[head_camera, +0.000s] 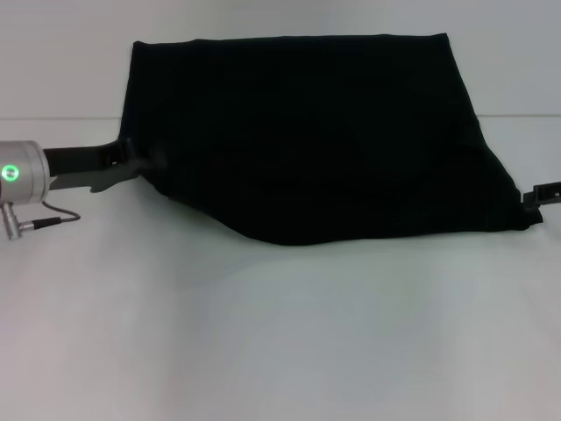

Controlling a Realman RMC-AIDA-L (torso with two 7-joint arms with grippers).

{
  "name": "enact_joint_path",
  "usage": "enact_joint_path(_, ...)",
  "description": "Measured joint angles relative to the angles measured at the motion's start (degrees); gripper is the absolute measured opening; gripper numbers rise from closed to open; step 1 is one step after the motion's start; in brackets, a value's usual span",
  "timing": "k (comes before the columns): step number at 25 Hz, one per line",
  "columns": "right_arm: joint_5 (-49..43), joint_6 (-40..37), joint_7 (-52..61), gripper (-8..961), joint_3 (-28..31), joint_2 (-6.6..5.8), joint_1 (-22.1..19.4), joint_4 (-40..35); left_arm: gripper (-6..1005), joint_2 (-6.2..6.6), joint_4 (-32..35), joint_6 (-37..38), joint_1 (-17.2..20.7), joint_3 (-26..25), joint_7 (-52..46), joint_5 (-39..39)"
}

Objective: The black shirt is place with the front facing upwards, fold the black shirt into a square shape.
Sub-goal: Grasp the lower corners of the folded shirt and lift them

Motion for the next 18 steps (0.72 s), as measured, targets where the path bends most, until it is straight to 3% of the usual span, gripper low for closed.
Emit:
enact_joint_path(7,-0.3,8.6,-1.0,941,-0.6,4.31,0.5,0.7,26,-0.3,-0.2,-0.4,-0.4,0.0,0.2,0.0)
enact_joint_path(18,-0.3,13.2,-1.8,940,-1.6,6.29,2.3,2.8,26,-0.37,-0.4,-1.5,0.0,-0.1,0.0,-0.1)
